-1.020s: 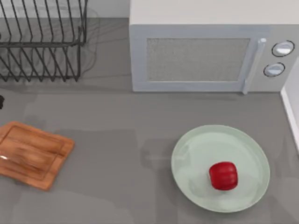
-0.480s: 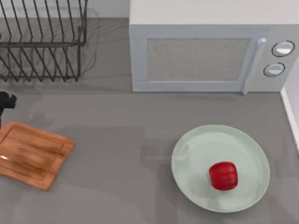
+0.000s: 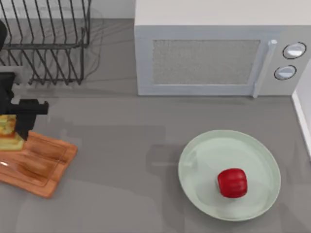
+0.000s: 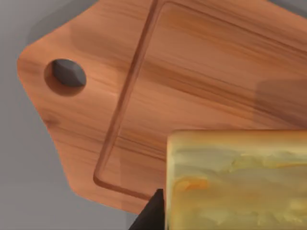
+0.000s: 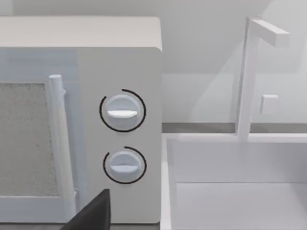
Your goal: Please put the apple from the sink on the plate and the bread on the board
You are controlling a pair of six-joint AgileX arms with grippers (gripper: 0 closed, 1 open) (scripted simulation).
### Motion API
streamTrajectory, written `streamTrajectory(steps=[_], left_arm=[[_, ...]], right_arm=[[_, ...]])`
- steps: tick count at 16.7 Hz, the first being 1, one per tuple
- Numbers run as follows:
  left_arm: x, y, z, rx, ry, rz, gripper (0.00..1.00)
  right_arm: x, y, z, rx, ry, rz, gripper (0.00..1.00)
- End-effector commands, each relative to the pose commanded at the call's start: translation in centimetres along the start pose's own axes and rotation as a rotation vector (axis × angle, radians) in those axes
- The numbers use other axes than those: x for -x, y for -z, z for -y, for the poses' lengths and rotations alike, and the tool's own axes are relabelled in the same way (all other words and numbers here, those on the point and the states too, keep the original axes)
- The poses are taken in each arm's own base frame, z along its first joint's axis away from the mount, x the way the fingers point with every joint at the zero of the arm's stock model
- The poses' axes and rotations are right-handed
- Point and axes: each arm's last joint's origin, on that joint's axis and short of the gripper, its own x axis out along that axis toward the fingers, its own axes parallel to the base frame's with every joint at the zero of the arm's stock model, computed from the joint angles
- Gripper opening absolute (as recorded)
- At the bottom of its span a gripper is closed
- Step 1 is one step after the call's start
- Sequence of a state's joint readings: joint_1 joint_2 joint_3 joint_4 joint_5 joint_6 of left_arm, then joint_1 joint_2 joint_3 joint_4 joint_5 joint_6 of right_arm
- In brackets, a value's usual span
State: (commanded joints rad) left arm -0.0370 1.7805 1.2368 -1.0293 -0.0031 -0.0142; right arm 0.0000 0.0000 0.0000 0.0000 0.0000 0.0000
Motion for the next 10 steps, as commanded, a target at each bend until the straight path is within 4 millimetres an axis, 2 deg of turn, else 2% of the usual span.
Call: streamTrajectory(steps=[4,10], left_arm=[[0.1,0.0,-0.1,0.002,0.002,0.003,0.0],[-2.0,-0.1,-0.1,0.001,0.001,0.002,0.0]], right_arm=[[0.0,0.0,0.0,0.0,0.0,0.0,1.0],[0.0,0.0,0.0,0.0,0.0,0.0,1.0]])
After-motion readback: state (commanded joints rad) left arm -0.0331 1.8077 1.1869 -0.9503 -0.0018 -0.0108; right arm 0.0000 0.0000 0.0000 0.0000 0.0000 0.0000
